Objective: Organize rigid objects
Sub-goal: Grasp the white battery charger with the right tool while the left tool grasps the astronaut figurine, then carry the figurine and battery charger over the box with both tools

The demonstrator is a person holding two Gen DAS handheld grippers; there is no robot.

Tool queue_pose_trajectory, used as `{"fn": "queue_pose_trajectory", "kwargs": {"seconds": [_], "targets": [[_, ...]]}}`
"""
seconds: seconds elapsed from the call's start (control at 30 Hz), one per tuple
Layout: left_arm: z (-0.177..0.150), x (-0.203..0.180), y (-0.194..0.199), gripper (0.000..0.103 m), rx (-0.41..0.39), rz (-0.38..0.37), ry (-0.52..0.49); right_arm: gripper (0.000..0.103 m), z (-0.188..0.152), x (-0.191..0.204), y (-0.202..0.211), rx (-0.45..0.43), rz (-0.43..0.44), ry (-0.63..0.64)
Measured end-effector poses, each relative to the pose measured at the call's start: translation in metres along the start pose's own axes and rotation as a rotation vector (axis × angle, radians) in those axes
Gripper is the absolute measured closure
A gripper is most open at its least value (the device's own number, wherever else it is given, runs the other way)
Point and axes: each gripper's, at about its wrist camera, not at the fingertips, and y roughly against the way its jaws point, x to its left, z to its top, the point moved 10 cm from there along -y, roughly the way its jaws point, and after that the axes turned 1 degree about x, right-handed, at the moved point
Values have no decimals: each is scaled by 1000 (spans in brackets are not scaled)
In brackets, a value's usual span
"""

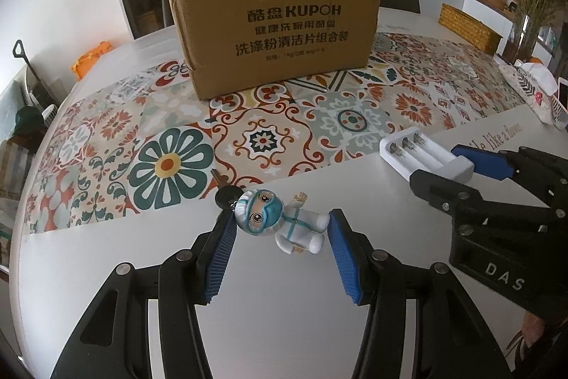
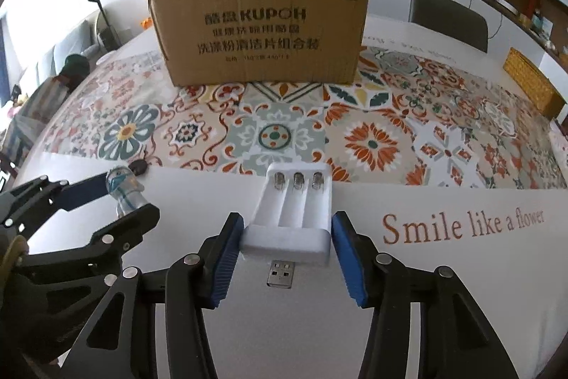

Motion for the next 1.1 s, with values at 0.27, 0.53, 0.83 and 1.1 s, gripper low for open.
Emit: {"fn": "queue_pose_trajectory", "kwargs": {"seconds": [0.27,0.53,0.83,1.1], "targets": [[8,2,5,50,-17,2,15,52,16,1,13,-43,-8,15],[19,5,10,50,-40,1,37,53,30,5,22,-82,-7,42],[36,7,22,50,-70,8,45,53,45,6,32,-114,-1,51],[64,17,41,50,-118,21,68,53,71,7,51,-169,12,50]]}}
